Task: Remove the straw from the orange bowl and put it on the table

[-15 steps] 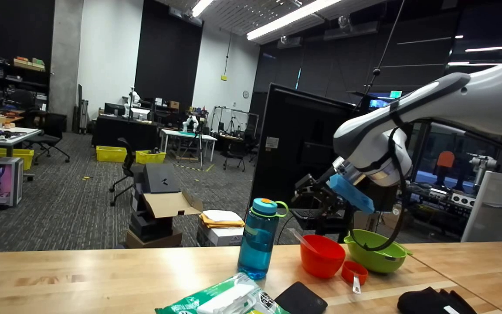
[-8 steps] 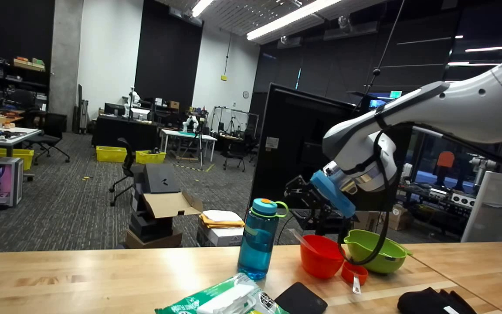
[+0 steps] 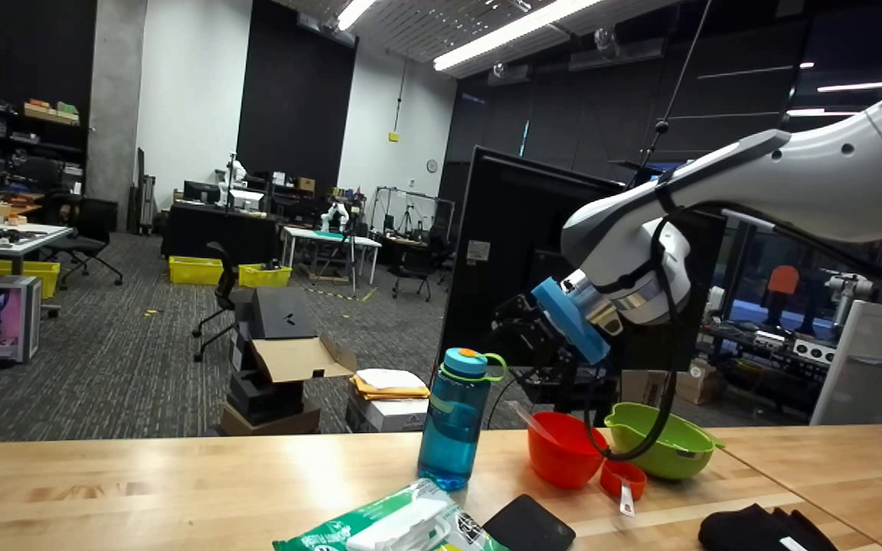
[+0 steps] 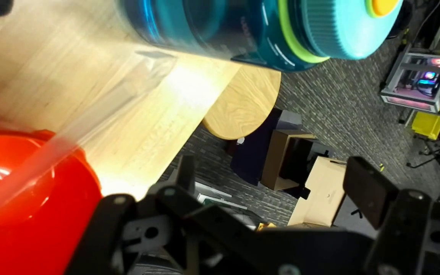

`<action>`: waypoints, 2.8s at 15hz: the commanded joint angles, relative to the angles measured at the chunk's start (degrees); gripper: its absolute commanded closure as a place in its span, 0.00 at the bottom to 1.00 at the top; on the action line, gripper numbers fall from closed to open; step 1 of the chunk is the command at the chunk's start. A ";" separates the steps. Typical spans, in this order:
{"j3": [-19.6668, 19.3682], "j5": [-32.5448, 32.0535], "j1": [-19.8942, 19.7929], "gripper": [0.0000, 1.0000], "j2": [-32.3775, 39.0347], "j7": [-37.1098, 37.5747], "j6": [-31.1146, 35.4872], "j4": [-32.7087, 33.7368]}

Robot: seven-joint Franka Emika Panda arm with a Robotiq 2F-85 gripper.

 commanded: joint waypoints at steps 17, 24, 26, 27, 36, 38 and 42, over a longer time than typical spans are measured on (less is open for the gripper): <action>-5.87 4.38 -1.26 0.00 -10.05 8.29 -16.63 -10.91; -6.15 6.91 -1.00 0.00 -7.37 8.07 -15.68 -10.09; -6.35 6.88 -1.05 0.00 -6.60 8.49 -15.34 -9.98; -6.38 7.21 -1.18 0.00 -6.10 8.34 -15.18 -9.86; -6.37 10.01 -1.41 0.00 -0.75 6.76 -13.36 -5.73; -6.31 10.12 -1.44 0.00 0.56 6.82 -13.29 -4.40; -5.60 11.53 -1.80 0.00 3.67 5.36 -13.77 -1.12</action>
